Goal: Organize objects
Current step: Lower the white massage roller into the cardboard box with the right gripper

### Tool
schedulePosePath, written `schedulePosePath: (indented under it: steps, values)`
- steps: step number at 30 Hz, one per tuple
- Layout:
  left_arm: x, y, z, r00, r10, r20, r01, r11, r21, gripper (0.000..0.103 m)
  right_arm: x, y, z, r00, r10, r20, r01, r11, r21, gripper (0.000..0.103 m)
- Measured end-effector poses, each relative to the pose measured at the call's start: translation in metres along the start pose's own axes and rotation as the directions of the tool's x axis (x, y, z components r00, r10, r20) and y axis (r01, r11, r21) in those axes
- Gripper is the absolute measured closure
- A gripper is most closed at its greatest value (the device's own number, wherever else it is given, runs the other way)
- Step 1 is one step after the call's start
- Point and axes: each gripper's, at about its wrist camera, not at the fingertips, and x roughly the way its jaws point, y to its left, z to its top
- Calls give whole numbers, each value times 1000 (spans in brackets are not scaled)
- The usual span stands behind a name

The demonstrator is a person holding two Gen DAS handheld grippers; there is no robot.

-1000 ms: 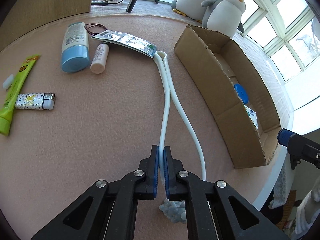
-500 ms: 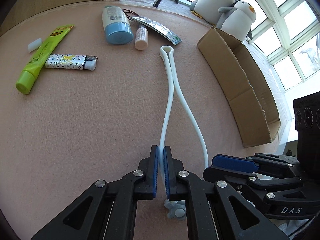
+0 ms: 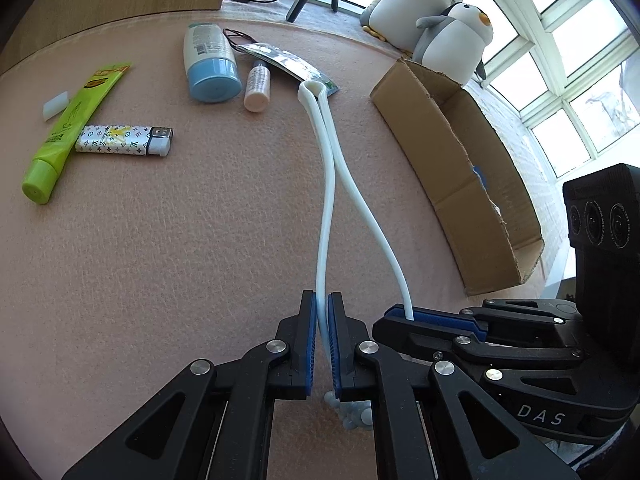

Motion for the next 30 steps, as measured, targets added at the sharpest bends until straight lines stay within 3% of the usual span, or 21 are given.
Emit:
schedulePosePath:
  steps: [11,25,27,29,30]
  values:
    - [-20,-68,46,993,-57,101,46,994,102,97,-67,-9,21,993,-41,112,44,999,-25,95]
    - [37,-179,90,987,-136,81,115,968,221,94,-142,-87,32,966,-153,210,143,988,62,95]
    - [43,-189,93,990,-122,72,102,967,235,88,-145,-98,31,962,-166,215,152,985,82,95]
    - [44,-192,94,991,-98,90,76,970,229,54,-151,-107,31,955,-185,232,167,981,94,95]
    - [42,-192,94,990,-94,101,70,972,224,50,-154,-110,31,949,-201,243,183,978,96,95]
